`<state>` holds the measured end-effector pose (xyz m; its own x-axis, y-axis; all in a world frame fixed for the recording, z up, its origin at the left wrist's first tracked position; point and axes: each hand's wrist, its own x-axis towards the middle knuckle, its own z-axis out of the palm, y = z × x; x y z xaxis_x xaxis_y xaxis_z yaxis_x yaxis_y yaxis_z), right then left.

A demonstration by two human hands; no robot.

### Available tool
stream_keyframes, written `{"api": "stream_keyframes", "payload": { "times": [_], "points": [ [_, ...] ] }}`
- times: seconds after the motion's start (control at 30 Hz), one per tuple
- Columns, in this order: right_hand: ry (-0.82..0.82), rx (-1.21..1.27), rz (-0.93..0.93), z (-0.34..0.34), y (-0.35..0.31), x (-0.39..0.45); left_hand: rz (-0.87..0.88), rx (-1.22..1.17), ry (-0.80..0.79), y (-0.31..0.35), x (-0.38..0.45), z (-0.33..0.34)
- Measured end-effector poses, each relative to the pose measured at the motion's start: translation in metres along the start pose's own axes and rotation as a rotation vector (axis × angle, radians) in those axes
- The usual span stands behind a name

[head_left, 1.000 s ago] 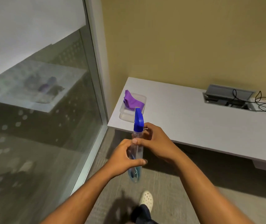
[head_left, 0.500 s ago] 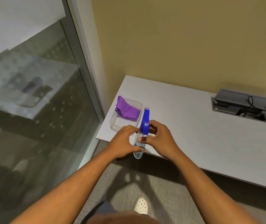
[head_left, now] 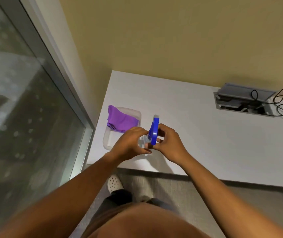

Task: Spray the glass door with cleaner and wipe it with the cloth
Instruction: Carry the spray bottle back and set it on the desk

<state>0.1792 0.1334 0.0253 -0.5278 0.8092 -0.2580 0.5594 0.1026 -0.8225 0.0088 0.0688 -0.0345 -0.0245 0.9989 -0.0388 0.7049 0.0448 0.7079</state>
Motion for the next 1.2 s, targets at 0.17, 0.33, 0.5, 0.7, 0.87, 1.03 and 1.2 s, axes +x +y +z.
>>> {"api": "stream_keyframes", "payload": {
  "times": [0.17,0.33,0.5,0.7,0.87,1.03,1.2],
  "points": [
    [0.024,-0.008,0.031,0.003,-0.001,0.021,0.145,0.034,-0.053,-0.029,0.022,0.0],
    [0.004,-0.002,0.057,0.001,0.006,0.03,0.101,0.017,-0.082,-0.038,0.034,0.007],
    [-0.057,0.022,0.099,-0.007,0.017,0.038,0.046,0.013,-0.092,-0.043,0.033,0.02],
    [-0.148,0.098,0.139,-0.017,0.024,0.046,-0.03,-0.033,-0.102,-0.039,0.035,0.023],
    [-0.247,0.085,0.139,-0.023,0.033,0.054,-0.089,-0.026,-0.114,-0.034,0.033,0.022],
    [-0.369,0.008,0.134,-0.048,0.035,0.074,-0.138,0.036,-0.16,-0.037,0.028,-0.007],
    [-0.308,-0.164,0.014,-0.069,0.025,0.118,-0.43,0.005,0.176,-0.06,0.032,-0.049]
  ]
}}
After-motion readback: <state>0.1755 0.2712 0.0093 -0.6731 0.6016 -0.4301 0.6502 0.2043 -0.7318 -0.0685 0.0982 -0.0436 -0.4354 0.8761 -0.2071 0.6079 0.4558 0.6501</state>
